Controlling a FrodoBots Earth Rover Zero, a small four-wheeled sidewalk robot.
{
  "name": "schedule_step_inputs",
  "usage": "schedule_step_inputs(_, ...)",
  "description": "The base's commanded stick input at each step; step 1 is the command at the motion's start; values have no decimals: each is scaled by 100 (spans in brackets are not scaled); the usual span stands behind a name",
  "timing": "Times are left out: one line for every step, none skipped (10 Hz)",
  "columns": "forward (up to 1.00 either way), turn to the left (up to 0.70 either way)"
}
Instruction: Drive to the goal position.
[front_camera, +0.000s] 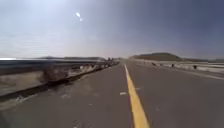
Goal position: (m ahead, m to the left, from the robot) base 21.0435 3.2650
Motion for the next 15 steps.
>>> schedule_step_inputs(50, 0)
schedule_step_inputs(50, 0)
schedule_step_inputs(50, 0)
schedule_step_inputs(50, 0)
schedule_step_inputs(50, 0)
schedule_step_inputs(50, 0)
schedule_step_inputs(50, 0)
schedule_step_inputs(50, 0)
schedule_step_inputs(50, 0)
schedule_step_inputs(50, 0)
schedule_step_inputs(50, 0)
schedule_step_inputs(50, 0)
schedule_step_inputs(50, 0)
schedule_step_inputs(50, 0)
schedule_step_inputs(50, 0)
